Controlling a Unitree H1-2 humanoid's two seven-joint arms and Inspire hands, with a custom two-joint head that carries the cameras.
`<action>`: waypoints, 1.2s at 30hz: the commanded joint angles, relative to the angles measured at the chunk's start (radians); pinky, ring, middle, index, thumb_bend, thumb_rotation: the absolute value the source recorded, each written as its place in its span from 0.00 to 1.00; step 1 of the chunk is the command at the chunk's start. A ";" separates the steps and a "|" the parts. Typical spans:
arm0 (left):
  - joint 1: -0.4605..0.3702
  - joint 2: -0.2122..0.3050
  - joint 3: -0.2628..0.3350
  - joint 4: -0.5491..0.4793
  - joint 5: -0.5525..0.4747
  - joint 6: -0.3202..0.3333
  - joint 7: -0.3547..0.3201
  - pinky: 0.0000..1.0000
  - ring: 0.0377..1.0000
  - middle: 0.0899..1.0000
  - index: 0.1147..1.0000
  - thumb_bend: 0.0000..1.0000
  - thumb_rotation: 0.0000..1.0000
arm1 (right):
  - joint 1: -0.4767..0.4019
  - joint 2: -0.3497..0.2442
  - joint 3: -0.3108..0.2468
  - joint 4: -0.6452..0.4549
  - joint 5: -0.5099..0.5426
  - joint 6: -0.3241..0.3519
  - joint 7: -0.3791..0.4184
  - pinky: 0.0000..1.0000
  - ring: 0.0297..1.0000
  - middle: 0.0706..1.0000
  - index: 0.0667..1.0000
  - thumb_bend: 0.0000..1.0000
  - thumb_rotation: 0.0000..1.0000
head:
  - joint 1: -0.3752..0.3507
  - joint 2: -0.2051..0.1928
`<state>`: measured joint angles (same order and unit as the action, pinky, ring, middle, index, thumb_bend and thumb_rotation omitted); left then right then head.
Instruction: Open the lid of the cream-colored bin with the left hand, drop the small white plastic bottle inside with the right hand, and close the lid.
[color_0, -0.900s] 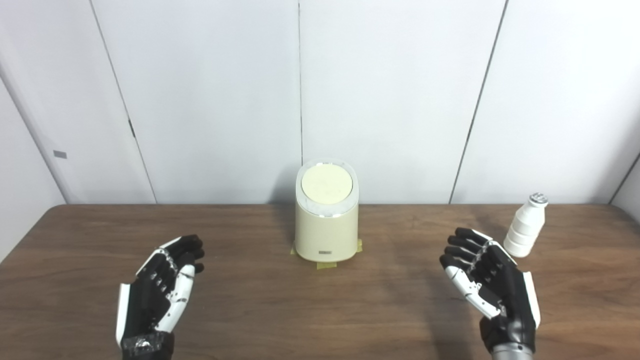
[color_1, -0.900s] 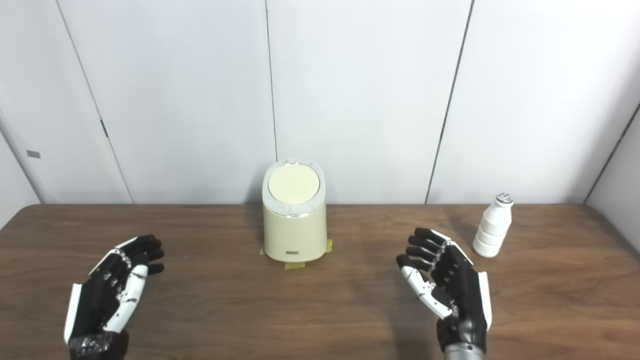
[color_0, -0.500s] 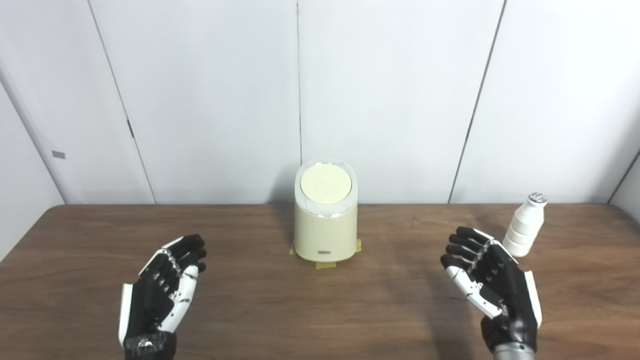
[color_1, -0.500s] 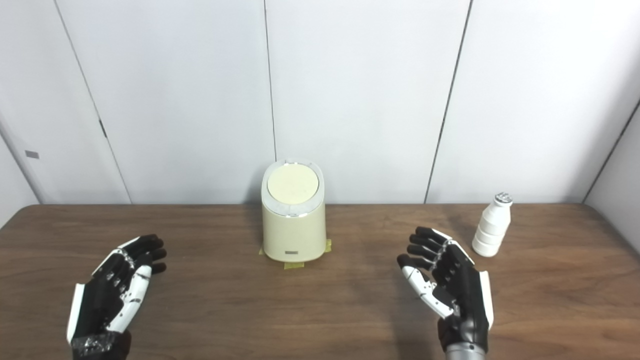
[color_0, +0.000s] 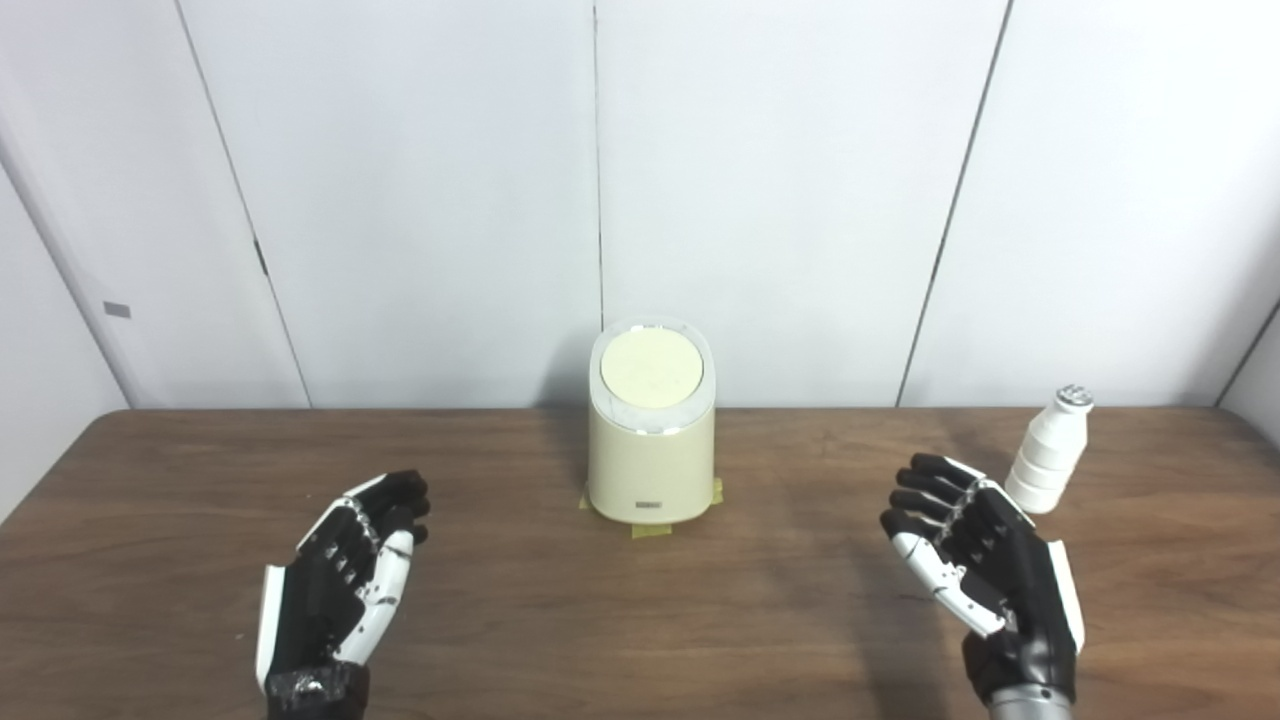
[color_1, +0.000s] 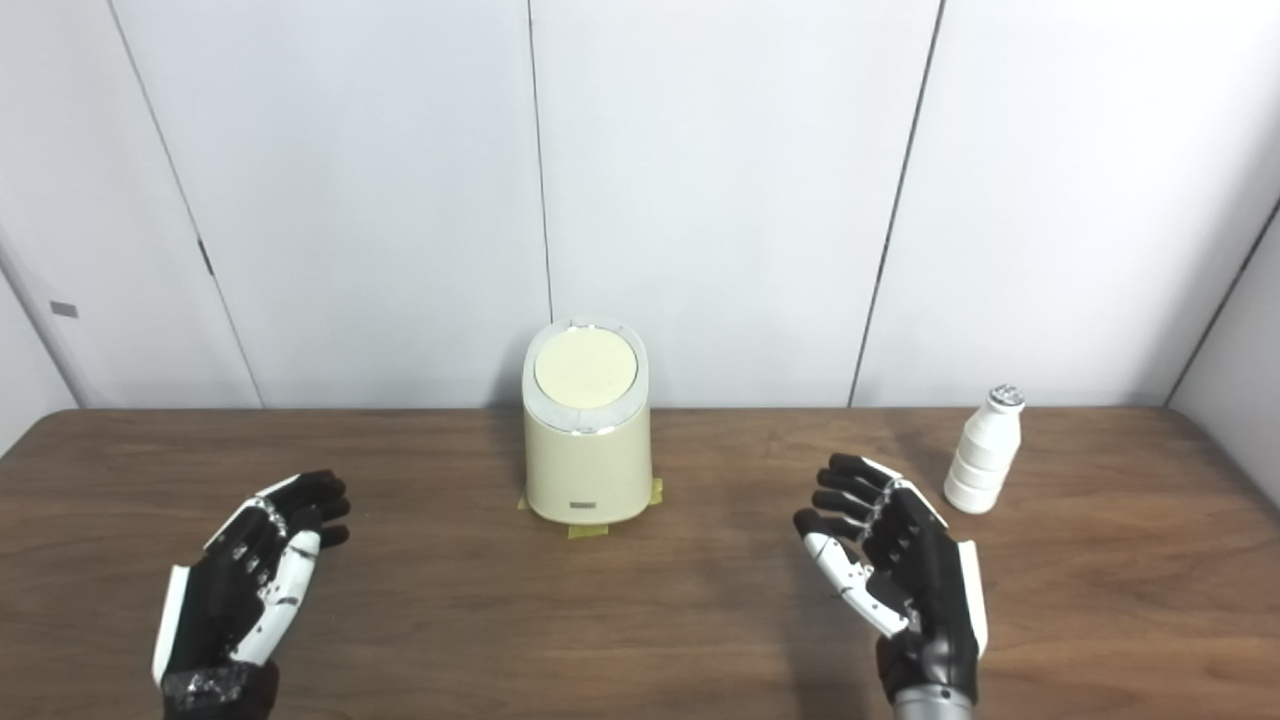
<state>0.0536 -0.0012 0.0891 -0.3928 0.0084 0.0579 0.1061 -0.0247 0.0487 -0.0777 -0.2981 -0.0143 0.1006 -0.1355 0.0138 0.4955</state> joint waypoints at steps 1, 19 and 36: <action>-0.015 -0.003 -0.003 -0.025 0.010 -0.007 -0.002 0.69 0.73 0.71 0.67 0.31 0.32 | -0.034 -0.003 0.002 -0.040 -0.011 -0.039 0.002 0.57 0.62 0.63 0.62 0.29 0.13 | -0.002 -0.001; -0.496 0.080 -0.074 -0.063 0.396 0.410 -0.064 0.96 1.00 1.00 0.98 0.85 0.61 | -0.045 -0.011 -0.005 -0.017 0.010 -0.062 0.014 0.56 0.63 0.63 0.61 0.29 0.10 | 0.009 -0.039; -0.764 -0.021 -0.054 0.251 0.712 0.411 -0.172 0.94 1.00 1.00 1.00 0.99 0.51 | -0.059 0.001 0.006 -0.020 -0.003 -0.058 0.006 0.56 0.62 0.62 0.61 0.29 0.11 | 0.013 -0.034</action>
<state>-0.6550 -0.0290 0.0493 -0.1445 0.7031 0.4708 -0.0951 -0.0458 0.0478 -0.0737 -0.2977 -0.0126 0.0813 -0.1309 0.0261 0.4602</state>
